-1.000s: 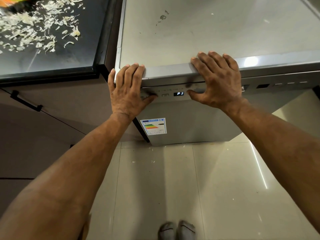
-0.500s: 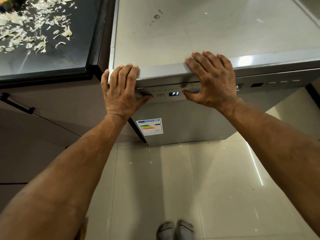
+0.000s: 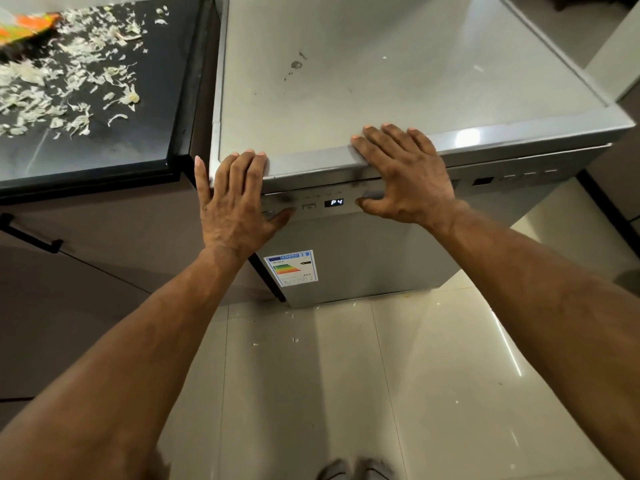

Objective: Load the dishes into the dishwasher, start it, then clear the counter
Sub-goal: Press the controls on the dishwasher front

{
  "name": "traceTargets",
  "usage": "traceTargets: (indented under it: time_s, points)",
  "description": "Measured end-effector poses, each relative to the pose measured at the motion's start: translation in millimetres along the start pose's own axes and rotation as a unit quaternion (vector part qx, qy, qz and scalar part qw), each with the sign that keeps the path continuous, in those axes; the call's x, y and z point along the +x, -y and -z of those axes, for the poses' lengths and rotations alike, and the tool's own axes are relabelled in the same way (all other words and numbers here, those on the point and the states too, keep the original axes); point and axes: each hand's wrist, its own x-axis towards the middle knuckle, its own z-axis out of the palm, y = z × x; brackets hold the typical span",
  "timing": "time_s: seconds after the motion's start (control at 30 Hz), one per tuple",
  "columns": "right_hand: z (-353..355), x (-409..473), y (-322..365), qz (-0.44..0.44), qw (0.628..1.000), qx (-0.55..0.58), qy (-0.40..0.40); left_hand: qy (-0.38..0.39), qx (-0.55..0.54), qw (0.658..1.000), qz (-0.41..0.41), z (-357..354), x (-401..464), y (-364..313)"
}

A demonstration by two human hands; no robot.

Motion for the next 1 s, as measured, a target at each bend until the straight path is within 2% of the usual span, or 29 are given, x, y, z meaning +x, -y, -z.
traceTargets:
  time_s: [0.1,0.23,0.43,0.7,0.83,1.0]
  points:
    - [3,-1,-4,0.007,1.000,0.005,0.020,0.029,0.010,0.999,-0.017,9,2,-5]
    - [7,-14,-21,0.022,0.999,-0.003,0.024,0.056,-0.020,0.992,-0.113,14,10,-30]
    - [14,-57,-97,0.006,0.999,-0.034,0.030,0.069,-0.032,0.982,-0.174,14,36,-99]
    - [20,-101,-201,0.031,0.997,-0.077,0.008,0.106,-0.019,0.974,-0.198,5,74,-191]
    - [15,-115,-248,0.047,0.995,-0.084,0.002,0.091,-0.002,0.976,-0.199,1,93,-226]
    - [11,-122,-288,0.073,0.994,-0.087,-0.002,0.078,0.020,0.968,-0.238,-4,115,-262]
